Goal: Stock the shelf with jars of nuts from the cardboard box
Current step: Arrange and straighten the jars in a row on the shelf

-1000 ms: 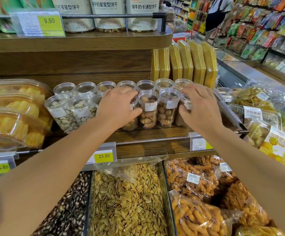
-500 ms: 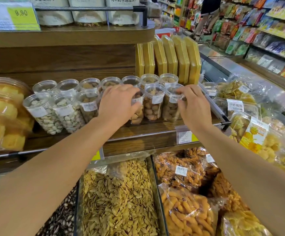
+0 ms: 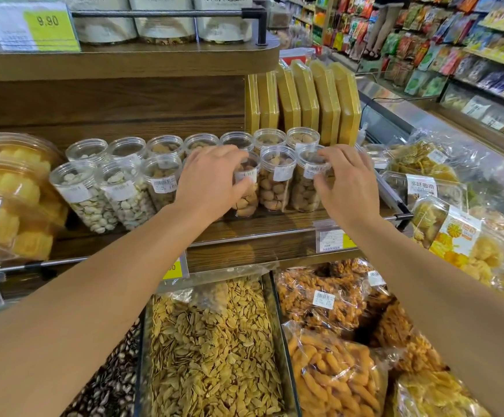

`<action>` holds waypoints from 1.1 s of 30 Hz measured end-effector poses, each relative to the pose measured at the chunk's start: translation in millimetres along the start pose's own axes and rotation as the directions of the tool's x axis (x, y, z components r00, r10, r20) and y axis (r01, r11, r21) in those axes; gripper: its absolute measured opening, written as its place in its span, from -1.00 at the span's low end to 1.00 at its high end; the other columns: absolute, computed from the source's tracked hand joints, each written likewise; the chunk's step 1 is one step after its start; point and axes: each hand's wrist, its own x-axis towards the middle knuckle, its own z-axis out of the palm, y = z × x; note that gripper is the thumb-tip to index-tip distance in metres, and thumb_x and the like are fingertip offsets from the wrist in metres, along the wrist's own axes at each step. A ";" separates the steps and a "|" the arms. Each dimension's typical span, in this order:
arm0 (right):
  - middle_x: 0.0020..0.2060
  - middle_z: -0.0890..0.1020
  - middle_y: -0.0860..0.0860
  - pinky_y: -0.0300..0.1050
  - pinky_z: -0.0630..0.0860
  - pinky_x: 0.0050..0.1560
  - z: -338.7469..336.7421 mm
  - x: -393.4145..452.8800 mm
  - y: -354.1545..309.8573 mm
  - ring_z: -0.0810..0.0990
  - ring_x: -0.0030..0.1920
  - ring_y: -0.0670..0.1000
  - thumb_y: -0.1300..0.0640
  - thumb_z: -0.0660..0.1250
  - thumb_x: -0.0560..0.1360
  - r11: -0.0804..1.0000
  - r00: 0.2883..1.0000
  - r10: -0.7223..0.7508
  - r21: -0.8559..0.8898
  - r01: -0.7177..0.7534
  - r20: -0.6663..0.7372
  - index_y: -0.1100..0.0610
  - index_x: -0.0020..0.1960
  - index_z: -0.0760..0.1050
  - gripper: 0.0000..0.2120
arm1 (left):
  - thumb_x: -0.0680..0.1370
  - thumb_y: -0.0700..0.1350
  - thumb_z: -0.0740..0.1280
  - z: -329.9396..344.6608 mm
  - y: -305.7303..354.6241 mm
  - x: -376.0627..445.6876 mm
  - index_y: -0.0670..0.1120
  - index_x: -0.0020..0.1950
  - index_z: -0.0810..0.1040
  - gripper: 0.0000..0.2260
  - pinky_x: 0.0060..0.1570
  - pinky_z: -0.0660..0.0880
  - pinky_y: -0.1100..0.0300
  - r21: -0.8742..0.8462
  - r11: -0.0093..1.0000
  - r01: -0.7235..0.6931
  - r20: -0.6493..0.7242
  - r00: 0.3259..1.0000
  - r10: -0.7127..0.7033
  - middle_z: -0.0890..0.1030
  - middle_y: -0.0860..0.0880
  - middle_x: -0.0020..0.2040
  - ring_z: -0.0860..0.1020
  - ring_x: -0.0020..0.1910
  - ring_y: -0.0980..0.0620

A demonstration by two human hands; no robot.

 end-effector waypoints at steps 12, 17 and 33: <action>0.09 0.61 0.01 0.13 0.30 0.32 32.4 7.1 -86.5 0.46 0.21 0.17 0.08 0.42 0.45 0.970 0.971 -0.230 -0.067 0.234 0.067 0.05 0.20 0.57 -0.67 | 0.49 0.14 0.35 -15.2 -44.9 -23.8 0.11 0.33 0.52 -0.59 0.41 0.19 -0.15 0.087 0.990 0.109 -0.051 0.993 -0.104 0.56 0.06 0.30 0.44 0.32 -0.05; 0.06 0.61 0.01 0.13 0.32 0.31 37.0 7.8 -87.1 0.48 0.16 0.18 0.11 0.42 0.44 0.967 0.970 -0.244 -0.068 0.244 0.010 0.06 0.17 0.57 -0.70 | 0.50 0.12 0.37 -13.6 -46.4 -24.3 0.10 0.32 0.54 -0.61 0.40 0.22 -0.12 0.080 0.991 0.106 -0.076 0.992 -0.100 0.56 0.06 0.29 0.45 0.31 -0.03; 0.14 0.56 0.05 0.11 0.30 0.32 47.4 10.8 -161.3 0.47 0.21 0.16 0.14 0.34 0.50 0.938 0.931 -0.328 -0.066 0.342 0.158 0.05 0.25 0.50 -0.68 | 0.54 0.03 0.36 -47.1 -118.4 -80.6 0.07 0.39 0.48 -0.59 0.40 0.24 -0.18 0.191 0.959 0.210 -0.087 0.977 -0.196 0.53 -0.02 0.35 0.42 0.35 -0.09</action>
